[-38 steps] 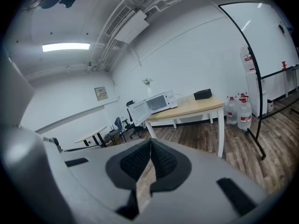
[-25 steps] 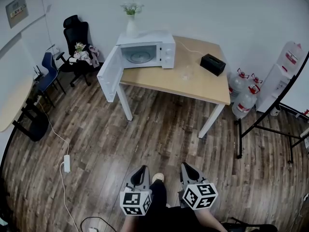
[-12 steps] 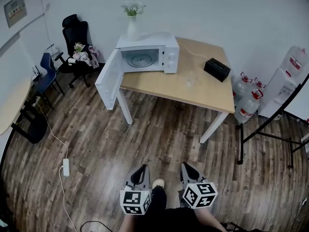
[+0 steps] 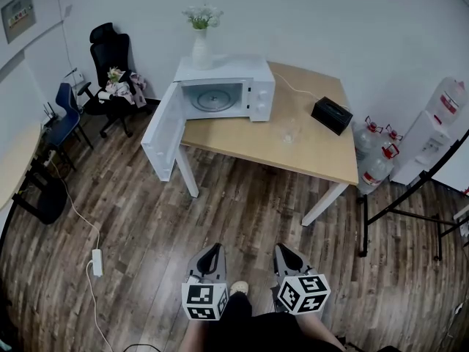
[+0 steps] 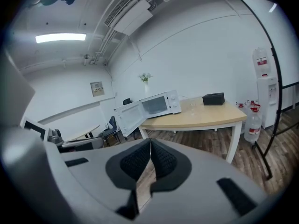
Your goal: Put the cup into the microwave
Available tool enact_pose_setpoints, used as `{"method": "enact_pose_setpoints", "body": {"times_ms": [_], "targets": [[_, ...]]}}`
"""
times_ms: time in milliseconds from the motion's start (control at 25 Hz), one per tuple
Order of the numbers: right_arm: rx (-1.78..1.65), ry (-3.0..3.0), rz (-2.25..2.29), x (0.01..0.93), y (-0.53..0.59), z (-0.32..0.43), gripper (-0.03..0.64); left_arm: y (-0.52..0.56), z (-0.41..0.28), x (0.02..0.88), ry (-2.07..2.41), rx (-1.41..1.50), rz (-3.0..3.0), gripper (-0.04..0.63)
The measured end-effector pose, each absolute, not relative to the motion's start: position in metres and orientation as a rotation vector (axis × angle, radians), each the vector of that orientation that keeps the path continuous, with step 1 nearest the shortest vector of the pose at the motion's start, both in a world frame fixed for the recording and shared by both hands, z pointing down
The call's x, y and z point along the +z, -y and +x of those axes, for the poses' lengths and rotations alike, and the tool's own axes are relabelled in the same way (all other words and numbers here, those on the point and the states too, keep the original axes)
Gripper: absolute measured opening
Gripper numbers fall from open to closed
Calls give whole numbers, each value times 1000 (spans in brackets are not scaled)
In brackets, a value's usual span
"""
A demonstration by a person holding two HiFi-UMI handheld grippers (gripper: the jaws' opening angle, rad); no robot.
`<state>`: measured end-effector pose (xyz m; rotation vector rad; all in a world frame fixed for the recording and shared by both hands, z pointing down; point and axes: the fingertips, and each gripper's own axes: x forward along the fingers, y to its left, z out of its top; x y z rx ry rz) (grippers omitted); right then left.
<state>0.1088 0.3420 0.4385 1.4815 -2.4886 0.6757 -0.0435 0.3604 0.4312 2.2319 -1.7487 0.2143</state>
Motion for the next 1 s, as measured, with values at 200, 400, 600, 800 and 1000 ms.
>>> {"method": "enact_pose_setpoints", "body": {"times_ms": [200,400,600,800,1000], "targets": [[667,2485,1499,437,-315,103,-6,-330,-48,427,1742,193,2256,9],[664,2484,1499,441,-292,97,-6,-305,-51,429,1732,205,2279,9],[674,2495,1483,448,-281,85,-6,-289,-57,434,1720,204,2284,9],[693,2490,1490,452,-277,82,-6,-284,-56,437,1699,222,2298,9],[713,2486,1476,458,-276,77,-6,-286,-62,444,1706,267,2289,9]]}}
